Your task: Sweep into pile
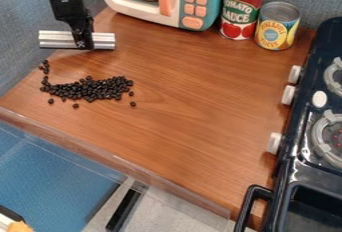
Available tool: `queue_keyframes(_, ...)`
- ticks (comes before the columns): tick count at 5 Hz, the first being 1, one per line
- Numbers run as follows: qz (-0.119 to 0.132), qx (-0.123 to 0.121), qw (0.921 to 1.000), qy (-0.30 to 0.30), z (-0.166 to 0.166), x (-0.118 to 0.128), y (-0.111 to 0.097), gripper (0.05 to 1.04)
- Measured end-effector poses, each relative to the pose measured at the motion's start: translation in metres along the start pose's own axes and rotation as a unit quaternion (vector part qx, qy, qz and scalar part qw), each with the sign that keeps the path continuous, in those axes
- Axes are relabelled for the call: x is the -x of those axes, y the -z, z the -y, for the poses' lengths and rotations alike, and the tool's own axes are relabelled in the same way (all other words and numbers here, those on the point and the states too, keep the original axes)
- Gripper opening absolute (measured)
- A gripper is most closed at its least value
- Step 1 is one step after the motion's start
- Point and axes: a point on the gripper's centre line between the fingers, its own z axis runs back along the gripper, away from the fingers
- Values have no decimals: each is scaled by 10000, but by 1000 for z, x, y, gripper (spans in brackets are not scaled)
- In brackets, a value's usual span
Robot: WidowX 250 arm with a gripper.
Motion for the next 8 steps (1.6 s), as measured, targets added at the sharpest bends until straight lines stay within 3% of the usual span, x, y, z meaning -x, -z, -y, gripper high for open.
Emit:
queue_keyframes(1, -240, -56, 9997, 26, -2, 5, 1, 378)
queue_keyframes(2, -302, -93, 9995, 92, -6, 14, 2, 378)
queue_keyframes(5, -264, -137, 9990, 330, -11, 28, 2, 378)
queue_keyframes(6, -293, -145, 9984, 472, -12, 40, 0, 378)
queue_keyframes(7, -427, -271, 9947, 892, -25, 80, 0, 378)
queue_keyframes(8, -427, -252, 9940, 977, -28, 88, -1, 378)
